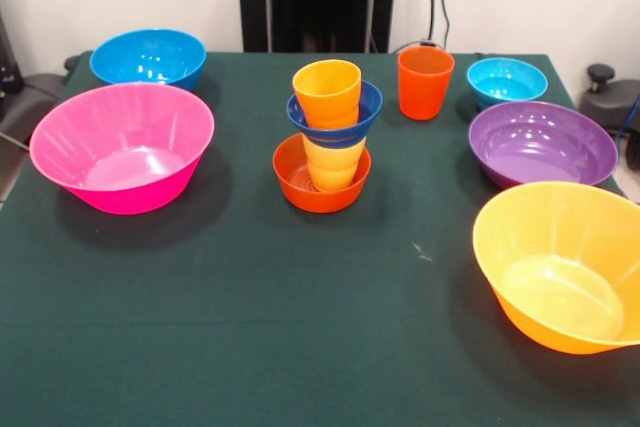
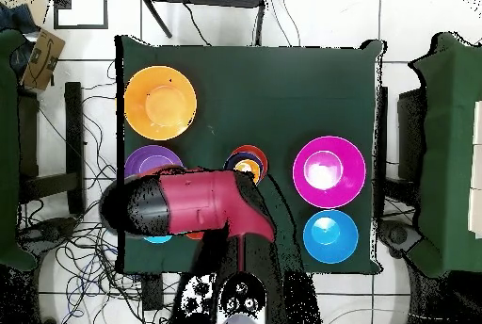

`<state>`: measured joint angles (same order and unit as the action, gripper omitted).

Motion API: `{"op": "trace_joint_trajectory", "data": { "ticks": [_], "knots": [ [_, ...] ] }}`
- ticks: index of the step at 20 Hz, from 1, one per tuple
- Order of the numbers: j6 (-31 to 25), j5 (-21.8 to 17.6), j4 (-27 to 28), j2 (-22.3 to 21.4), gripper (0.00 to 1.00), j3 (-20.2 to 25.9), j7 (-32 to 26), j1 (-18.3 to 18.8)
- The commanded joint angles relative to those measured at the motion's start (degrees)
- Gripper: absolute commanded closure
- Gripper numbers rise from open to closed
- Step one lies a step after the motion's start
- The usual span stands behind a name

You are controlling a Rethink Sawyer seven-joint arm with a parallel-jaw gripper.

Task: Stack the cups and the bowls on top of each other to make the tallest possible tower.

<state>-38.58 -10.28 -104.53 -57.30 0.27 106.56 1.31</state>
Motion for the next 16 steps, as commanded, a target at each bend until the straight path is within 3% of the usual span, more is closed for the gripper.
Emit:
{"op": "trace_joint_trajectory", "data": {
  "ticks": [1,4,8,16],
  "knots": [
    [-0.31,2.99,-9.42,-1.47,0.0,0.61,12.52,-5.38],
    [4.82,4.22,-11.31,0.28,0.0,1.25,12.18,-5.87],
    [7.25,5.17,-11.55,3.4,0.0,2.21,9.85,-4.49],
    [14.49,3.75,-10.36,9.78,0.0,-1.25,14.79,-9.74]
  ]
}}
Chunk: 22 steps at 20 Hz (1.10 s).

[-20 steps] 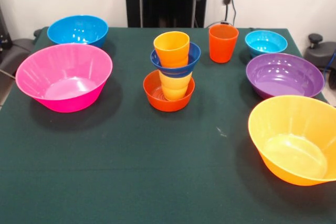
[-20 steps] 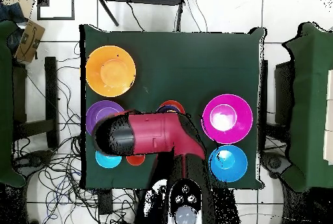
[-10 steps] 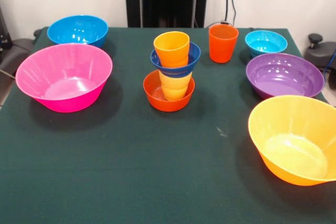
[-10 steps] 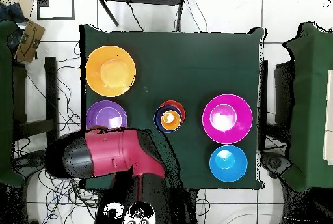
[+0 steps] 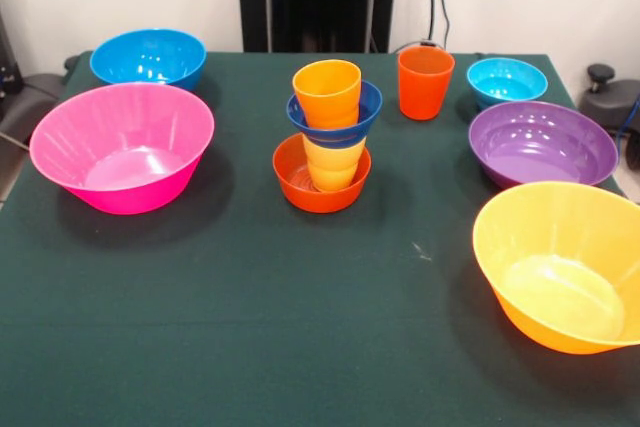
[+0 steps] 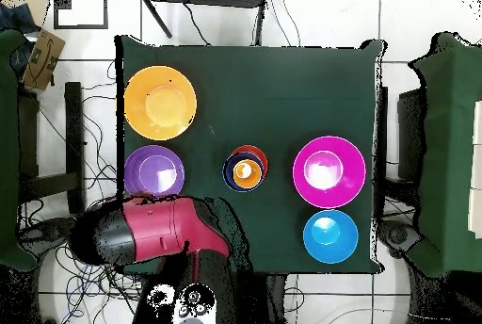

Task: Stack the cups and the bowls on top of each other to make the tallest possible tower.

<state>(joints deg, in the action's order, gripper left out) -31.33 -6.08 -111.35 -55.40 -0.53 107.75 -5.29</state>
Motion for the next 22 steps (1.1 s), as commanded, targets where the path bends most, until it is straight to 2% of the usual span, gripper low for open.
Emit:
{"op": "trace_joint_trajectory", "data": {
  "ticks": [1,6,18,22],
  "knots": [
    [8.08,-0.56,-3.49,8.6,0.0,-0.84,13.66,-3.37],
    [9.91,0.0,-2.72,10.87,0.0,-1.64,13.52,-4.14],
    [17.15,0.94,2.81,21.75,0.0,-4.85,17.14,-8.72],
    [18.56,1.46,2.62,22.67,0.0,-4.92,17.43,-9.06]
  ]
}}
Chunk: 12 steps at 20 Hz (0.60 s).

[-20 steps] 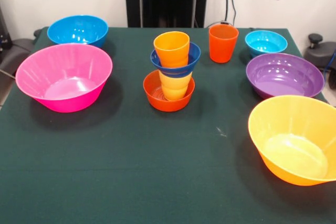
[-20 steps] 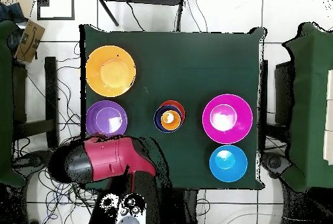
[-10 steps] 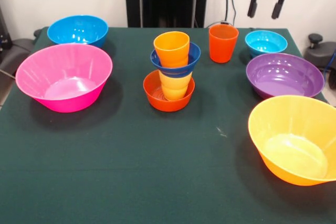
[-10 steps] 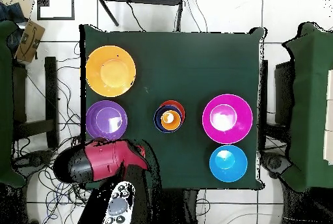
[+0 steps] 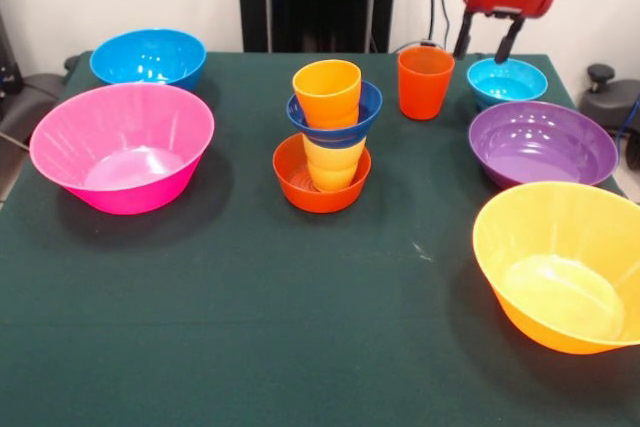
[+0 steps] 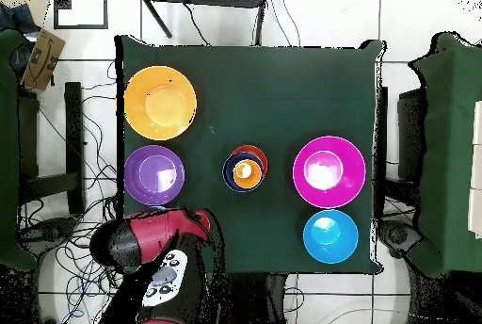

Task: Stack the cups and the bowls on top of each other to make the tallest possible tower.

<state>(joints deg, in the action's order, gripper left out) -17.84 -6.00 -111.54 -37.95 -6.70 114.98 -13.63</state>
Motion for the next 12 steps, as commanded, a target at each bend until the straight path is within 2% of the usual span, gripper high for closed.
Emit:
{"op": "trace_joint_trajectory", "data": {
  "ticks": [1,12],
  "knots": [
    [5.09,1.73,3.11,5.57,0.0,1.24,10.36,-0.97],
    [2.97,6.08,5.4,7.4,0.0,0.98,11.99,-4.04]
  ]
}}
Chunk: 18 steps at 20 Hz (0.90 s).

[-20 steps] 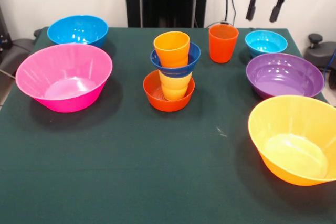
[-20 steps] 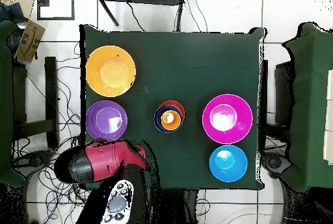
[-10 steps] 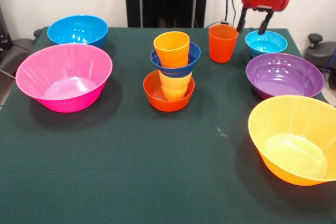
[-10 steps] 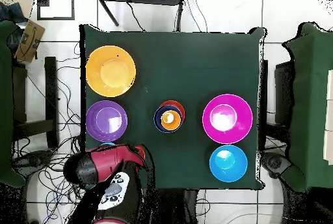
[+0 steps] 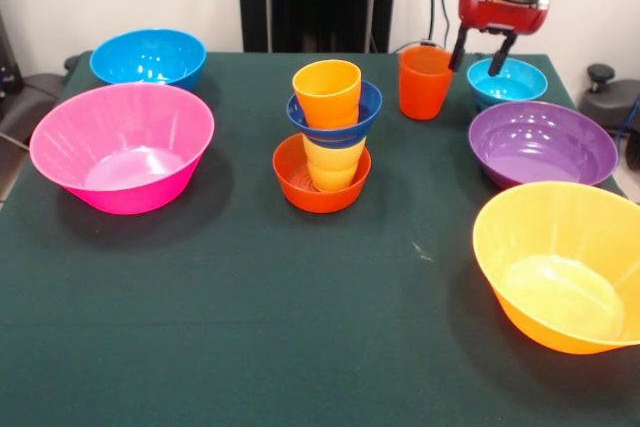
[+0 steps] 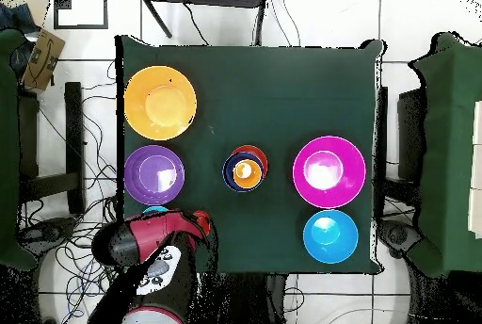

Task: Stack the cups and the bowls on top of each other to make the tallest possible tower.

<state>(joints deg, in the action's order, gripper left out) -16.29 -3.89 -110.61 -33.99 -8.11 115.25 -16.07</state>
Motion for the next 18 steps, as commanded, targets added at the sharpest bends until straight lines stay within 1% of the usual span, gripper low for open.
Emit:
{"op": "trace_joint_trajectory", "data": {
  "ticks": [1,4,7,10,18],
  "knots": [
    [1.53,4.22,4.43,3.5,0.0,2.36,11.59,-1.76],
    [1.62,4.56,4.34,3.43,0.0,2.42,10.62,-1.31],
    [2.0,5.16,4.2,3.74,0.0,2.4,10.49,-1.86],
    [2.05,5.52,3.52,3.4,0.0,2.83,10.04,-1.65],
    [0.93,8.21,3.86,3.5,0.0,4.31,10.87,-1.99]
  ]
}}
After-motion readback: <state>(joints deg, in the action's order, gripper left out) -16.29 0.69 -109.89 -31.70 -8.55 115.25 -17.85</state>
